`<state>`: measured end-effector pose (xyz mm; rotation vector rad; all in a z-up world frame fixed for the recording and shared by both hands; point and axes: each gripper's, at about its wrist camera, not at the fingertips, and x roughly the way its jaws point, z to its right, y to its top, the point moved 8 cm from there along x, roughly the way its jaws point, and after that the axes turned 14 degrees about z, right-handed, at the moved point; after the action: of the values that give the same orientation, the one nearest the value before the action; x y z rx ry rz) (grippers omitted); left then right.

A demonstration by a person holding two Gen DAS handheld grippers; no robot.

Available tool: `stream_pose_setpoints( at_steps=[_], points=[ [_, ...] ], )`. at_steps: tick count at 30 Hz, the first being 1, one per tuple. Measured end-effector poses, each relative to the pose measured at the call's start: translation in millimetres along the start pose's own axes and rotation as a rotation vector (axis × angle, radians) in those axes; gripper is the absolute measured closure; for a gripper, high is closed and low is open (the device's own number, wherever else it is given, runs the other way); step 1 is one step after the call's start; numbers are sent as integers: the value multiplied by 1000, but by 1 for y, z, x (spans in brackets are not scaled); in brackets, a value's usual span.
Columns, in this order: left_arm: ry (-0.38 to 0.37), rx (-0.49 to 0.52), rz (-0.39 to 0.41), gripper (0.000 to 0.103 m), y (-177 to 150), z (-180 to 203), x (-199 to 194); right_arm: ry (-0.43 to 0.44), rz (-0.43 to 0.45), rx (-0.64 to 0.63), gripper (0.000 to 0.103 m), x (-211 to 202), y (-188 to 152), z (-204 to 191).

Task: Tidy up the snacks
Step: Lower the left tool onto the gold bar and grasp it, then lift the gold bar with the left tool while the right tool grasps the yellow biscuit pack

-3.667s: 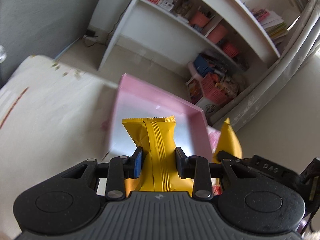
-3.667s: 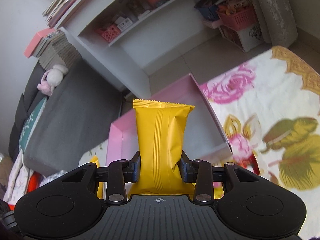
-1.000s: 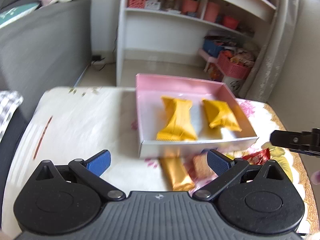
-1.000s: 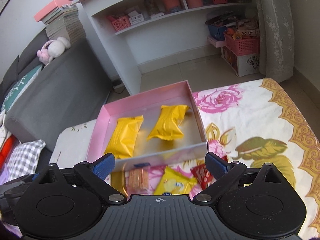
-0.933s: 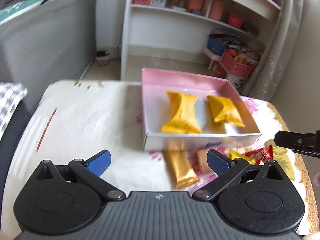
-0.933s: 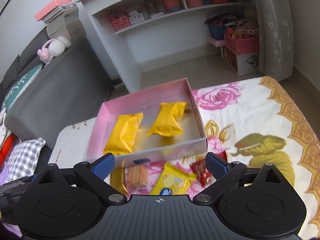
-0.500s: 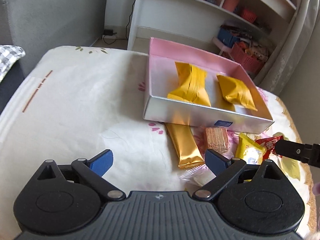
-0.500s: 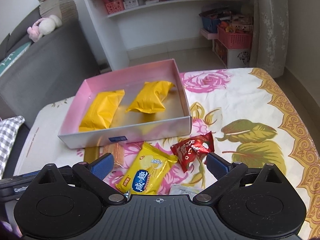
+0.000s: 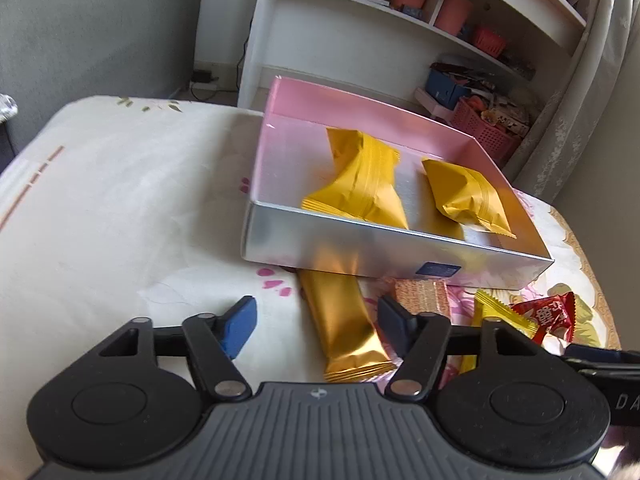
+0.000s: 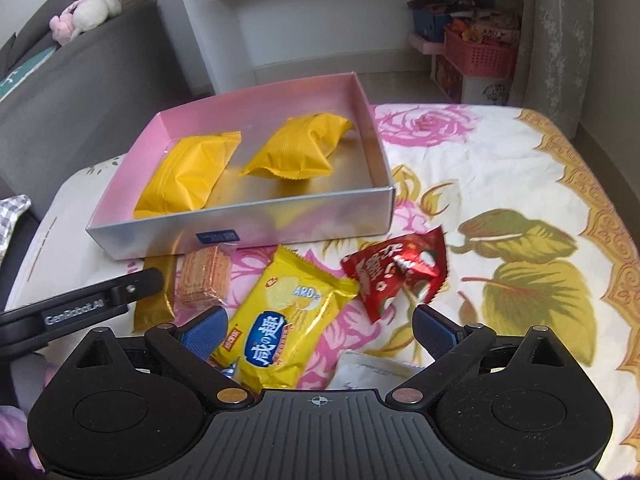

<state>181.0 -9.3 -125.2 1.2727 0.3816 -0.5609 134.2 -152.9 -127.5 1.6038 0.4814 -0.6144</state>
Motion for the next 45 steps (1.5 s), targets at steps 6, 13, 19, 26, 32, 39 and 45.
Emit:
stream_pose_setpoints(
  at_steps=[6, 13, 19, 26, 32, 39, 45],
  points=[
    [21, 130, 13, 52, -2, 7, 2, -2, -12, -4, 3, 9, -6, -5],
    [6, 241, -33, 75, -4, 7, -3, -15, -1, -36, 9, 13, -9, -7],
    [-22, 245, -78, 75, -7, 3, -11, 34, -1, -61, 43, 9, -7, -19],
    [-61, 245, -137, 75, -13, 1, -25, 53, -17, -89, 53, 4, -6, -22],
    [-75, 273, -159, 75, -19, -4, -37, 40, -22, -59, 54, -1, -2, -10],
    [-78, 271, -160, 62, -18, -6, -33, 55, -54, 8, 38, 5, -5, -9],
    [-61, 278, -147, 60, -17, -3, -28, 35, -58, -17, 36, 14, -10, -18]
  ],
)
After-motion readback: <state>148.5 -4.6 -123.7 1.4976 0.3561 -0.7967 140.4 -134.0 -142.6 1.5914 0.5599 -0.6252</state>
